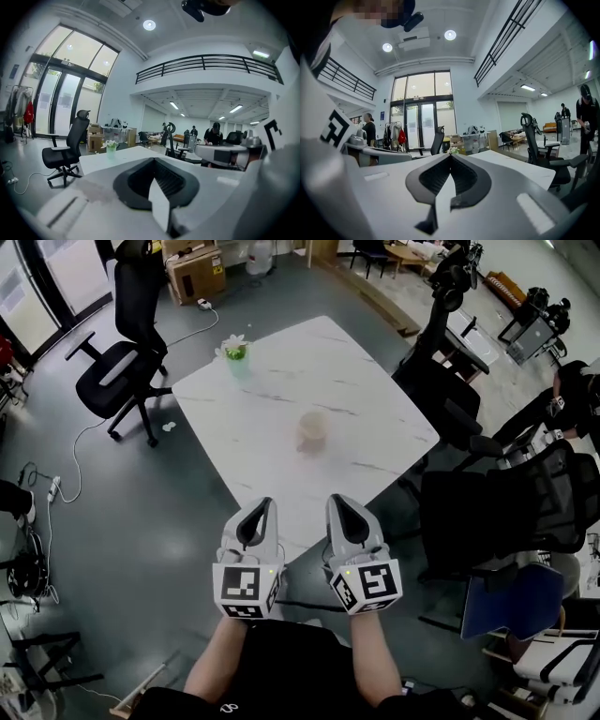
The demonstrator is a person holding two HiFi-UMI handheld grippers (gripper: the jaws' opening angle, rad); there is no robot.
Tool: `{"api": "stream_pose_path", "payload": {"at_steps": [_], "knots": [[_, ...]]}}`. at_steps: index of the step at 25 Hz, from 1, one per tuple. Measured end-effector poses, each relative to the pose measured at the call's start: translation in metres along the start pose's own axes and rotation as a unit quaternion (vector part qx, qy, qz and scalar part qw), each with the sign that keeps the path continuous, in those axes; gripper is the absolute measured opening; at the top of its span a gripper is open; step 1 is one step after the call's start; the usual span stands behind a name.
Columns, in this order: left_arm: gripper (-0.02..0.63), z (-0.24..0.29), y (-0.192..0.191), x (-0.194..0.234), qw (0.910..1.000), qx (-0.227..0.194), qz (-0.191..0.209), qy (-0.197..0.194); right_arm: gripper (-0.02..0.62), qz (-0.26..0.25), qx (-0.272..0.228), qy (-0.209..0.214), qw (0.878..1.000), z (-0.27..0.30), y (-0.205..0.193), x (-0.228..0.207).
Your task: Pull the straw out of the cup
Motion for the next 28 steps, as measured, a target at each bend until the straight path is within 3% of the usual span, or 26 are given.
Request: {"api": "stream_pose_path", "payload": {"at_steps": [14, 18, 20, 28], "knots": [[0.001, 0.073, 0.02, 0.038, 0.9993, 0.021, -0.014, -0.027, 0.003, -0.041, 0.036, -0.011, 0.998, 0.076, 0.0, -0.017], [0.002, 0.085, 0.009, 0.038, 0.9987, 0.034, -0.023, -0.028, 0.007, -0.052, 0.058, -0.001, 0.997, 0.085, -0.014, -0.021], [0.001, 0.092, 0.006, 0.037, 0.9986, 0.038, -0.024, -0.027, 0.046, -0.054, 0.069, 0.007, 0.996, 0.091, -0.02, -0.024], [0.0, 0.11, -0.003, 0.039, 0.998, 0.055, -0.03, -0.008, 0.057, -0.09, 0.11, 0.038, 0.989, 0.122, -0.047, -0.038]]}}
Point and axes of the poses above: the fingertips, and each gripper's own axes: z forward along the fingers, x to its left, y out of its top, the point moved 2 cm from there along -z, backward along the fingers, and after that the axes turned 5 degrees about -z, right-handed, at the moved point
